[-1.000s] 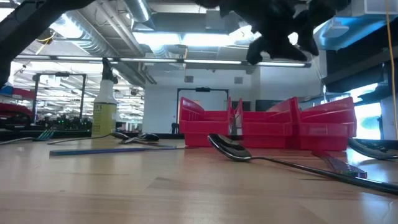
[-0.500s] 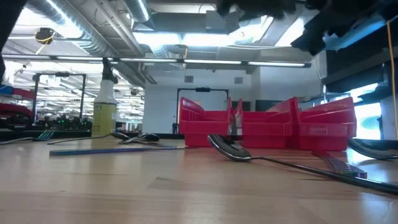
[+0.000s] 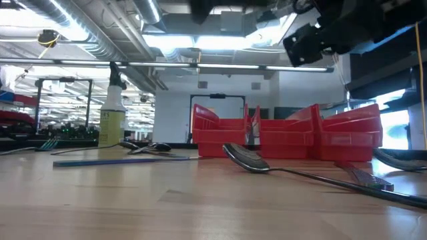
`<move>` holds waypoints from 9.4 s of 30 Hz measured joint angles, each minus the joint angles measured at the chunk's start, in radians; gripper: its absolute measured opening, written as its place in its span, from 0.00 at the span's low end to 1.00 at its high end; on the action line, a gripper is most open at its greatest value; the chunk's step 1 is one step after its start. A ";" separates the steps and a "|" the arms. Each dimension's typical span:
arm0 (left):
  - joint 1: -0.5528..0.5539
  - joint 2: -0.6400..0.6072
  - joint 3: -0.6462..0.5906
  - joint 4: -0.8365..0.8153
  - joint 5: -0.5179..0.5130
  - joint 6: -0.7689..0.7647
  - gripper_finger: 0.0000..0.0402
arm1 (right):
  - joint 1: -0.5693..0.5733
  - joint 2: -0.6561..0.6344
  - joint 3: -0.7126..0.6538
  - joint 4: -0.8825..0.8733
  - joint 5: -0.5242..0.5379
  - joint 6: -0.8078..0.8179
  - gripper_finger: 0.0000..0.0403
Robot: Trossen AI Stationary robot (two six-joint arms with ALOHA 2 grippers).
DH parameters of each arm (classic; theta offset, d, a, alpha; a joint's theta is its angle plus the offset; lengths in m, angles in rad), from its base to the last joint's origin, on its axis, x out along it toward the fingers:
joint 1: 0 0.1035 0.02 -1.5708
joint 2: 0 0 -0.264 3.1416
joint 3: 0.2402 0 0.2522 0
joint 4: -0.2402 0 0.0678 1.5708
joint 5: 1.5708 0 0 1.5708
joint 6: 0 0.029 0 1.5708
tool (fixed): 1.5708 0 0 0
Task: Sort silverware
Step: Put the black spoon into the middle red silverware bin
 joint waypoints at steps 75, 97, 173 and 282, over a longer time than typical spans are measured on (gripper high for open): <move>-0.227 0.001 -0.625 0.691 -0.481 -0.109 0.00 | 0.056 0.679 0.517 -0.608 0.088 -0.074 0.00; -0.323 -0.119 -0.625 0.430 -0.610 -0.448 0.00 | 0.080 0.679 0.516 -0.479 0.218 0.444 0.00; -0.359 -0.119 -0.625 0.310 -0.651 -0.405 0.00 | 0.071 0.737 0.599 -0.547 0.262 -0.771 0.00; -0.043 0.050 -0.466 0.346 0.007 -1.593 0.77 | 0.130 0.676 0.526 -0.552 0.375 0.185 0.00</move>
